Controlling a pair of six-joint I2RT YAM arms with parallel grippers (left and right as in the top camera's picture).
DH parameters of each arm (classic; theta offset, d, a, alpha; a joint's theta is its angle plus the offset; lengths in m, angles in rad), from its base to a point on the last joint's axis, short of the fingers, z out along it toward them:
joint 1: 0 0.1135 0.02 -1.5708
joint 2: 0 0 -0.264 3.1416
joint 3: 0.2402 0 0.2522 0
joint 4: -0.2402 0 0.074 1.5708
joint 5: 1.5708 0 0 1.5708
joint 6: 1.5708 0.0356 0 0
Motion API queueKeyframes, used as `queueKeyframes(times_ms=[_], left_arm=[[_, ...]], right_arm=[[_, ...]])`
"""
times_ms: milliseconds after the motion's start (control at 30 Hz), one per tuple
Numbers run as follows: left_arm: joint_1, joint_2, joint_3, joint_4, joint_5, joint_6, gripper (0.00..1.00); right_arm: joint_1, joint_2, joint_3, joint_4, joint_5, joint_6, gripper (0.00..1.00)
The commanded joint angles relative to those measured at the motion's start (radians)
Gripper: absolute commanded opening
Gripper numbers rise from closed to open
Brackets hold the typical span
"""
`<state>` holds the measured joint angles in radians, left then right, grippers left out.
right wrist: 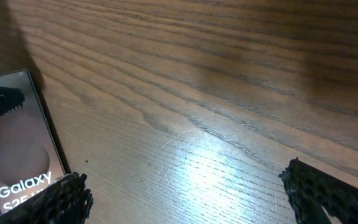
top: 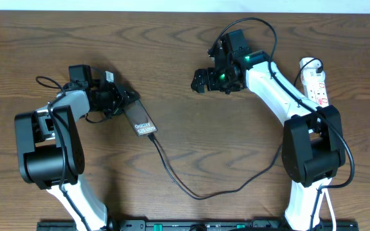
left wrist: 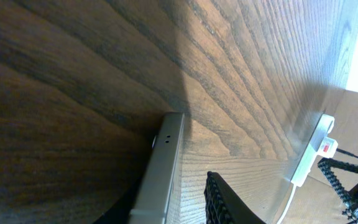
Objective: Plug charger to phone and switch on socket
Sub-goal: 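Tilt the phone flat onto the table with the left gripper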
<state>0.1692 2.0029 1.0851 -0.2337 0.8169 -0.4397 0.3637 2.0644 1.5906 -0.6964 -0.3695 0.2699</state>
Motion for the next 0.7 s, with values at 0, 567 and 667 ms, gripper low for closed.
queueKeyframes(times_ms=[0, 567, 667], left_arm=[[-0.003, 0.013, -0.017, -0.048, -0.111, 0.017, 0.29], [-0.003, 0.013, -0.017, -0.128, -0.188, 0.018, 0.44], [-0.003, 0.013, -0.017, -0.149, -0.227, 0.018, 0.44]], right_arm=[[0.005, -0.028, 0.019, -0.003, 0.0, 0.006, 0.99], [0.005, -0.028, 0.019, -0.003, 0.0, 0.006, 0.99], [0.005, -0.028, 0.019, -0.003, 0.0, 0.006, 0.99]])
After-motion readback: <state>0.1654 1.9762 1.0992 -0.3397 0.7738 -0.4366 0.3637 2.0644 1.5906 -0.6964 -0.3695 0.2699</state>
